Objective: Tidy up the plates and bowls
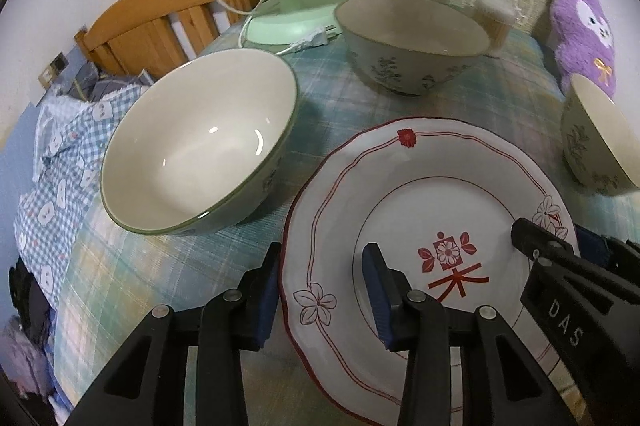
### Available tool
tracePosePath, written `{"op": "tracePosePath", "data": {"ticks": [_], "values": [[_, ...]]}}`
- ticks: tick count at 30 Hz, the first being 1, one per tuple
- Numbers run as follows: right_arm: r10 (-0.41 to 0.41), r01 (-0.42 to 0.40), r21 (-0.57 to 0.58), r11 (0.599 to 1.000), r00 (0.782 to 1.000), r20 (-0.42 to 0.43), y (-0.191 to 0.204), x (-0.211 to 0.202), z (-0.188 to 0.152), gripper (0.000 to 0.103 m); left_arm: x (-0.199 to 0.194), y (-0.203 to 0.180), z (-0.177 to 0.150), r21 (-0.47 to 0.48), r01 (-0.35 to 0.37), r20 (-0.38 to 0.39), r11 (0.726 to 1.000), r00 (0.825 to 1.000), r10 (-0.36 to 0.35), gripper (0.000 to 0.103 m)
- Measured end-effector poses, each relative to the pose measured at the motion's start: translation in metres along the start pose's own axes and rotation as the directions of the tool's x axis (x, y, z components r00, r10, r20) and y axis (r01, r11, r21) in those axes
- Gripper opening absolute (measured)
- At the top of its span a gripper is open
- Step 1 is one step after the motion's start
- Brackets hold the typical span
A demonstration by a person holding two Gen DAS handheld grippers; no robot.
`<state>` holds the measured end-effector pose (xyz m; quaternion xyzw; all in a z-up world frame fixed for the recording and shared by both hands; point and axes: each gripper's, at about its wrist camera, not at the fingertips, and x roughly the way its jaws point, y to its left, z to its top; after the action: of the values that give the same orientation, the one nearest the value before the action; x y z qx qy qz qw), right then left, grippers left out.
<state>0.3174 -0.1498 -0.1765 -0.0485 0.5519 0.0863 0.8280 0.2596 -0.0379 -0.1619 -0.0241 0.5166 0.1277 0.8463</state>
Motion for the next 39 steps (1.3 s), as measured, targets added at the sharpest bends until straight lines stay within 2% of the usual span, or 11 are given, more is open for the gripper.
{"op": "tracePosePath", "data": {"ticks": [16, 29, 39], "values": [[-0.049, 0.044, 0.066, 0.997, 0.996, 0.068, -0.019, -0.068, -0.029, 0.04, -0.053, -0.006, -0.013, 0.058, 0.067, 0.046, 0.996, 0.996, -0.07, 0.04], [-0.106, 0.089, 0.154, 0.984, 0.988, 0.109, -0.033, -0.129, -0.078, 0.04, -0.105, -0.012, -0.042, 0.136, 0.122, 0.084, 0.983, 0.987, -0.135, 0.04], [-0.157, 0.133, 0.223, 0.966, 0.983, 0.094, -0.05, -0.147, -0.124, 0.04, -0.118, -0.028, -0.075, 0.22, 0.169, 0.063, 0.961, 0.98, -0.187, 0.04]]}}
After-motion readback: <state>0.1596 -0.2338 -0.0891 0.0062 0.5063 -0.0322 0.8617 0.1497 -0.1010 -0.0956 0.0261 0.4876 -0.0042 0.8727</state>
